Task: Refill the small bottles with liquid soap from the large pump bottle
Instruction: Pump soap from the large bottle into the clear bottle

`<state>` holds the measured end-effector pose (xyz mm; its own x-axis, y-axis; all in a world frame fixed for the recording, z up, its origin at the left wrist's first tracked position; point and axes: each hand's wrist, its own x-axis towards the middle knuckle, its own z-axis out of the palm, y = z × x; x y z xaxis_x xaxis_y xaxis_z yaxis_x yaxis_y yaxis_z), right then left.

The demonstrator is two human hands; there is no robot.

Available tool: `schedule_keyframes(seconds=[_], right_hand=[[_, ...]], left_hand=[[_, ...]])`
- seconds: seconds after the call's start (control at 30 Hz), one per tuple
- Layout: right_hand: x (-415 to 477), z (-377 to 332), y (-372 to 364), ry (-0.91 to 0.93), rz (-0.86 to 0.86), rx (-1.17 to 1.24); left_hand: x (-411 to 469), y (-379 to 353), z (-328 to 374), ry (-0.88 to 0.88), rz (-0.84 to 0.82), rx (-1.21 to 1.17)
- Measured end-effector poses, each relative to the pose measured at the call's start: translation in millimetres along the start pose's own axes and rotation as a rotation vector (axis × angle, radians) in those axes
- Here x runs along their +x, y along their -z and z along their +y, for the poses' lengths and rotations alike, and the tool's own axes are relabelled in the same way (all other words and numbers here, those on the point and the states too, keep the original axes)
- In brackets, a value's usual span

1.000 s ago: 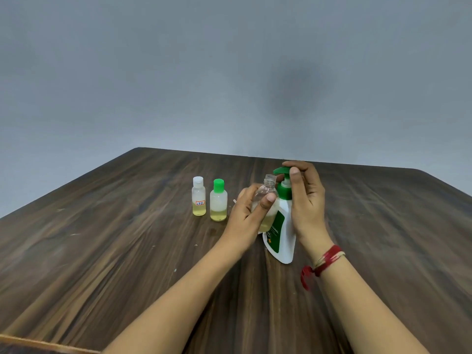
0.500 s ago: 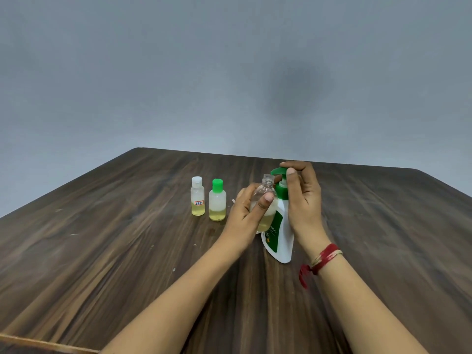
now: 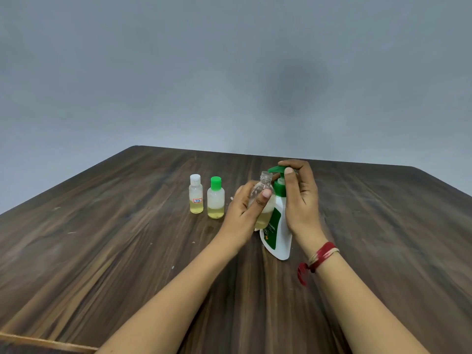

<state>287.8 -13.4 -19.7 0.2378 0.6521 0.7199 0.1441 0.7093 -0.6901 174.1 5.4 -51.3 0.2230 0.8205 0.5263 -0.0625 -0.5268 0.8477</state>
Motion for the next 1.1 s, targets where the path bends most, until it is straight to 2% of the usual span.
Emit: schedule_keyframes(seconds=[1.1], right_hand=[[0.2, 2.8, 2.5, 0.015, -0.029, 0.011]], left_hand=[[-1.8, -0.1, 2.0, 0.007, -0.009, -0.005]])
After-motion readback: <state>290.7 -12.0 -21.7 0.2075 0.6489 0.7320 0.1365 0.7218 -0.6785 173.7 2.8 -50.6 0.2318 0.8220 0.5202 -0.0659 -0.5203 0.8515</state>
